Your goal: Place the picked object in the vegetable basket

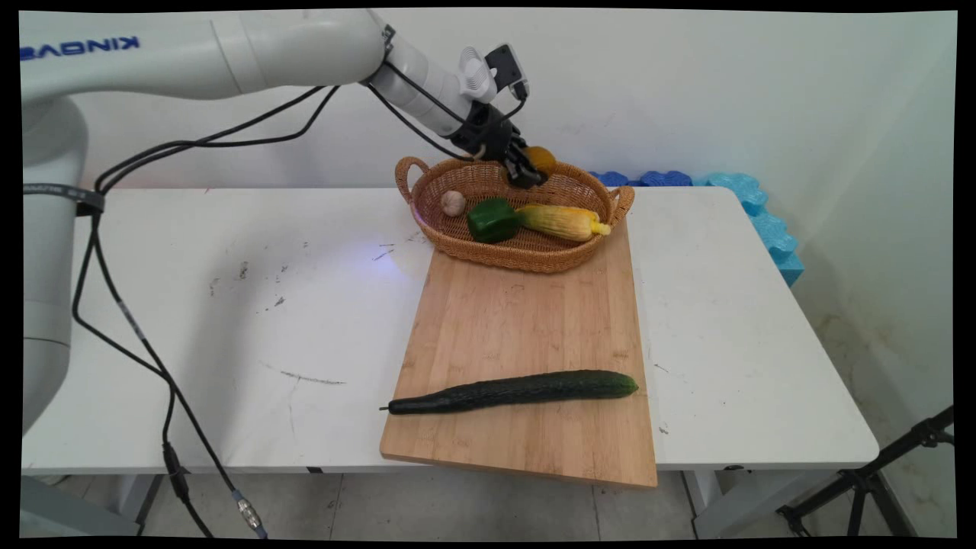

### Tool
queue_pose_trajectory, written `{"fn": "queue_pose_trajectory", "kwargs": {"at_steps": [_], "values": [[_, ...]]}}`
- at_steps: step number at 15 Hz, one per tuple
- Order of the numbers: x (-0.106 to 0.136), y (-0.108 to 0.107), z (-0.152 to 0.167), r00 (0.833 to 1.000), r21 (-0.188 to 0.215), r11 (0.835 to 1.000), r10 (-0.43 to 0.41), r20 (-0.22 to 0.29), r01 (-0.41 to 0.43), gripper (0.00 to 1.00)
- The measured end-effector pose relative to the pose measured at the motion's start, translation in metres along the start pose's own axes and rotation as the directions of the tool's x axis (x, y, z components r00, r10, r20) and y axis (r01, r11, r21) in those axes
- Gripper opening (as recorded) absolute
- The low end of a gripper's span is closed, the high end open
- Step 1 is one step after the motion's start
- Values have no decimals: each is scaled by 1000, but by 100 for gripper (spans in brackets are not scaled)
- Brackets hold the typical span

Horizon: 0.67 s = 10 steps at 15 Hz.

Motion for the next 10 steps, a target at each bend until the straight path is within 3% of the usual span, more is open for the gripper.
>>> {"fn": "queue_pose_trajectory", "kwargs": {"at_steps": [6, 7, 10], "values": [[-3, -13, 24, 1000, 13, 1000, -6, -4, 6, 0], [-3, -15, 27, 1000, 15, 1000, -7, -5, 7, 100], [-4, -20, 35, 1000, 20, 1000, -8, -9, 9, 100]]}}
